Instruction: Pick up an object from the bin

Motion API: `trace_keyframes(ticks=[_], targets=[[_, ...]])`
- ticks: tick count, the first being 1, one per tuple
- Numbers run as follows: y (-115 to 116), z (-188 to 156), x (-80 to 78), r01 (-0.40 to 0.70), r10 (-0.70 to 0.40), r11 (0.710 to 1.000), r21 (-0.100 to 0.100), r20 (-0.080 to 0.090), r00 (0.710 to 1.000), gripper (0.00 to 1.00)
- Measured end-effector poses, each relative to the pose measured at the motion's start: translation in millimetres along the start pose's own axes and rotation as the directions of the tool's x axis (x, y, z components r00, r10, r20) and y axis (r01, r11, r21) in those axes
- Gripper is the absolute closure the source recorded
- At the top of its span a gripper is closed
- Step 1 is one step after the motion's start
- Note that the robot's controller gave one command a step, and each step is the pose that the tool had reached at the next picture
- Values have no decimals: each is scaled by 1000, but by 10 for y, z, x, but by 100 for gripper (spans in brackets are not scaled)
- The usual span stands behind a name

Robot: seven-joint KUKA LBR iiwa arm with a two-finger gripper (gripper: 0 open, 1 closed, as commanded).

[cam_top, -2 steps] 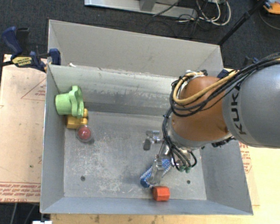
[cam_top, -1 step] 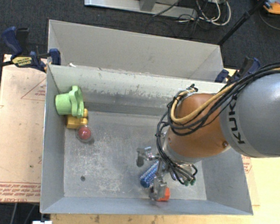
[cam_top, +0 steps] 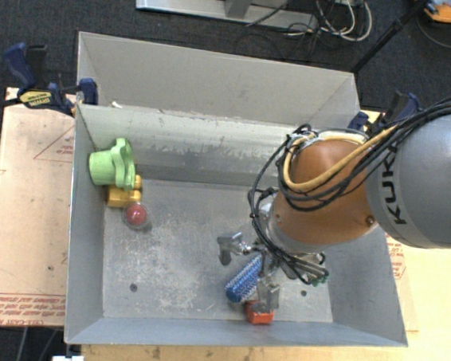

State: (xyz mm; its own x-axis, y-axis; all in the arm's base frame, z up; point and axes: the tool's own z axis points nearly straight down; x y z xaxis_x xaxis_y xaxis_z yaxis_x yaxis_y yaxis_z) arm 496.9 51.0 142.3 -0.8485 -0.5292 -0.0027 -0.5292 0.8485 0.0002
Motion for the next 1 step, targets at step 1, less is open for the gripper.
trace_keyframes(ticks=[1], targets=[[0,728,14,119,-119,993,0,2,993,0]])
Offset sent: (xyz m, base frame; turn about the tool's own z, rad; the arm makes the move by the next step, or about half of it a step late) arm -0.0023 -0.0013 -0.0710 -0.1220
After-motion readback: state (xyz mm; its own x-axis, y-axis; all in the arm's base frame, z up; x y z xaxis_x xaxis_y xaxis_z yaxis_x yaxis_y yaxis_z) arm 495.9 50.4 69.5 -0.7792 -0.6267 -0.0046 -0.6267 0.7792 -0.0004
